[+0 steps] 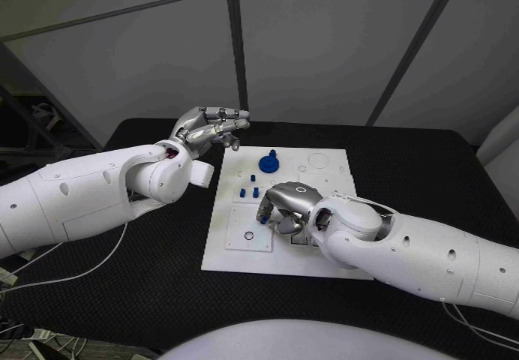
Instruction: Assemble the parts on the task board
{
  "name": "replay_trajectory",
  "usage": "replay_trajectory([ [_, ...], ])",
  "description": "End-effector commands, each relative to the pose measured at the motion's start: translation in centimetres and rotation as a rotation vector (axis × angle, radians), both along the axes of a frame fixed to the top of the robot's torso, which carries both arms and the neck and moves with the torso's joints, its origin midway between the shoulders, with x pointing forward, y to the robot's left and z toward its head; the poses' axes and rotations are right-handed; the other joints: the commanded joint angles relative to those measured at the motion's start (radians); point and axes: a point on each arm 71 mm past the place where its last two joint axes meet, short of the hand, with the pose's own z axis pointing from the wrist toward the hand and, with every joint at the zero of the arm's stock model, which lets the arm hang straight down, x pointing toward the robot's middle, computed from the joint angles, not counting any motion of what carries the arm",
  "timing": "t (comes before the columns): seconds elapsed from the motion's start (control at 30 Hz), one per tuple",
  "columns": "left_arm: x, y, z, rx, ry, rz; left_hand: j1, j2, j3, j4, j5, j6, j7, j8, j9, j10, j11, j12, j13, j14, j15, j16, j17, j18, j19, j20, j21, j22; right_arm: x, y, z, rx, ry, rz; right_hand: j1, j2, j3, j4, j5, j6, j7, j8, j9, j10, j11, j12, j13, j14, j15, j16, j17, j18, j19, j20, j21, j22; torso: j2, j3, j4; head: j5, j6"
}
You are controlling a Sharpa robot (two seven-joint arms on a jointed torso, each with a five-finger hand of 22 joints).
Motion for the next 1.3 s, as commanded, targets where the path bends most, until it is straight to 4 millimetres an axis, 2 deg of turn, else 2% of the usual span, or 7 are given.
replay_trajectory([
  [0.03,0.0,-0.2,0.2,-0.010,-0.001,-0.016,-0.002,0.009,-0.004,0.000,-0.004,-0.004,0.000,0.003,-0.001,-0.008,0.002,0.003,0.000,-0.007,0.001,-0.002,0.001,-0.017,-0.004,0.002,-0.006,-0.001,-0.1,0.0,-0.6,-0.040,0.013,0.007,-0.013,0.001,0.000,0.006,0.004,-0.018,0.013,-0.014,-0.001,-0.007,-0.014,-0.009,0.000,0.032,0.003,0.005,-0.004,-0.006,-0.004,0.010,0.000,0.042,0.000,-0.0003,-0.0003,0.001,0.001],
  [0.2,0.0,-0.3,0.2,-0.010,-0.001,-0.017,-0.002,0.009,-0.004,0.000,-0.004,-0.004,0.000,0.003,-0.001,-0.008,0.002,0.003,0.000,-0.007,0.001,-0.002,0.001,-0.017,-0.004,0.002,-0.006,-0.001,-0.1,0.1,-0.7,-0.045,0.015,0.010,-0.052,-0.027,-0.013,0.022,0.022,-0.110,0.049,-0.038,-0.019,-0.121,0.023,-0.062,-0.027,0.020,0.033,-0.014,-0.038,0.011,-0.067,0.033,-0.054,-0.024,-0.001,-0.0008,0.0003,-0.001,0.001],
  [0.3,-0.1,-0.3,0.2,-0.010,0.000,-0.018,-0.002,0.009,-0.004,0.000,-0.004,-0.004,0.000,0.003,-0.001,-0.008,0.002,0.003,0.000,-0.007,0.001,-0.002,0.001,-0.017,-0.004,0.002,-0.006,-0.001,-0.1,0.2,-0.7,-0.046,0.016,0.012,-0.063,-0.040,-0.024,0.027,0.022,-0.146,0.051,-0.037,-0.028,-0.163,0.033,-0.070,-0.038,0.011,0.042,-0.029,-0.064,0.021,-0.097,0.045,-0.083,-0.057,-0.001,-0.0004,-0.0002,-0.001,0.002],
  [0.67,0.0,-0.3,0.1,-0.009,0.007,-0.024,-0.002,0.010,-0.004,0.001,-0.004,-0.004,0.000,0.003,-0.001,-0.008,0.002,0.004,0.000,-0.006,0.002,-0.001,0.003,-0.017,-0.004,0.003,-0.006,-0.001,0.1,-0.1,-0.1,0.025,-0.048,0.001,-0.070,-0.053,-0.044,0.031,0.020,-0.169,0.046,-0.035,-0.033,-0.186,0.033,-0.058,-0.041,0.007,0.043,-0.033,-0.077,0.026,-0.109,0.051,-0.097,-0.073,-0.002,0.0006,-0.0005,-0.004,0.006],
  [1.0,0.0,-0.3,0.1,-0.009,0.011,-0.028,-0.002,0.010,-0.005,0.001,-0.004,-0.004,0.000,0.003,-0.001,-0.008,0.002,0.004,0.000,-0.006,0.002,-0.001,0.004,-0.017,-0.003,0.003,-0.006,-0.001,-0.3,-1.5,1.1,0.133,-0.124,-0.023,-0.062,-0.044,-0.044,0.031,0.026,-0.157,0.044,-0.027,-0.030,-0.173,0.030,-0.035,-0.038,0.007,0.040,-0.031,-0.081,0.025,-0.105,0.050,-0.097,-0.072,-0.001,0.0010,-0.0022,-0.007,0.016],
  [1.13,0.0,-0.3,0.1,-0.011,0.012,-0.032,-0.002,0.010,-0.005,0.001,-0.004,-0.004,0.000,0.003,-0.001,-0.008,0.002,0.004,0.000,-0.006,0.002,-0.001,0.003,-0.017,-0.003,0.003,-0.006,-0.001,-0.5,-3.3,1.4,0.109,-0.092,-0.065,-0.063,-0.044,-0.046,0.033,0.025,-0.154,0.041,-0.026,-0.030,-0.172,0.028,-0.031,-0.039,0.006,0.039,-0.035,-0.088,0.028,-0.112,0.049,-0.104,-0.081,-0.002,0.0001,-0.0027,-0.011,0.020],
  [1.3,-0.1,-0.3,0.1,-0.013,0.010,-0.036,-0.002,0.011,-0.005,0.001,-0.005,-0.004,0.000,0.003,-0.001,-0.008,0.002,0.005,0.000,-0.007,0.002,-0.003,-0.002,-0.017,-0.003,0.003,-0.006,-0.001,1.0,-6.5,2.8,0.066,-0.078,-0.163,-0.072,-0.052,-0.056,0.040,0.024,-0.158,0.039,-0.028,-0.031,-0.190,0.029,-0.029,-0.042,-0.001,0.039,-0.045,-0.107,0.032,-0.127,0.048,-0.120,-0.098,-0.003,-0.0021,-0.0035,-0.017,0.027],
])
